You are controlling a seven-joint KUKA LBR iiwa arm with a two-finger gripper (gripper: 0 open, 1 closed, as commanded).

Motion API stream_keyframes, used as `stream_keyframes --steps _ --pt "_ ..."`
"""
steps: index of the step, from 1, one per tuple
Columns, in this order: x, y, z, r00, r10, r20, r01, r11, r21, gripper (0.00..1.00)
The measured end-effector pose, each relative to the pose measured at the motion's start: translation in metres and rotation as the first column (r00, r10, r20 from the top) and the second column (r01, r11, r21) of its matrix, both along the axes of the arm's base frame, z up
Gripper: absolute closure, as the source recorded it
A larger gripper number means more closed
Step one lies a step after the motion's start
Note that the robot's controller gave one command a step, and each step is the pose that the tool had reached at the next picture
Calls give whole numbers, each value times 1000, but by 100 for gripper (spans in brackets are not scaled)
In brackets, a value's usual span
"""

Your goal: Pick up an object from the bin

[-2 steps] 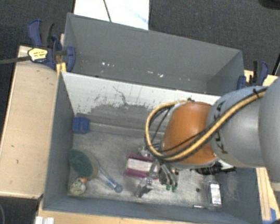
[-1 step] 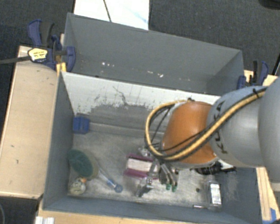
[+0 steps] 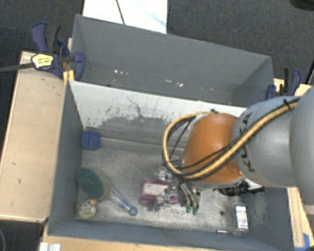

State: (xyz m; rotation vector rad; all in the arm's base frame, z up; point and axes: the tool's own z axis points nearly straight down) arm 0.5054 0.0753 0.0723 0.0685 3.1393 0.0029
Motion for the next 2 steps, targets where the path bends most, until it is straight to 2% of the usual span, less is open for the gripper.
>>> stream_keyframes --steps 1,2 --pt "0 0 0 1000 -5 1 5 1000 0 100" --pt "2 0 61 1000 -9 4 9 1000 0 100"
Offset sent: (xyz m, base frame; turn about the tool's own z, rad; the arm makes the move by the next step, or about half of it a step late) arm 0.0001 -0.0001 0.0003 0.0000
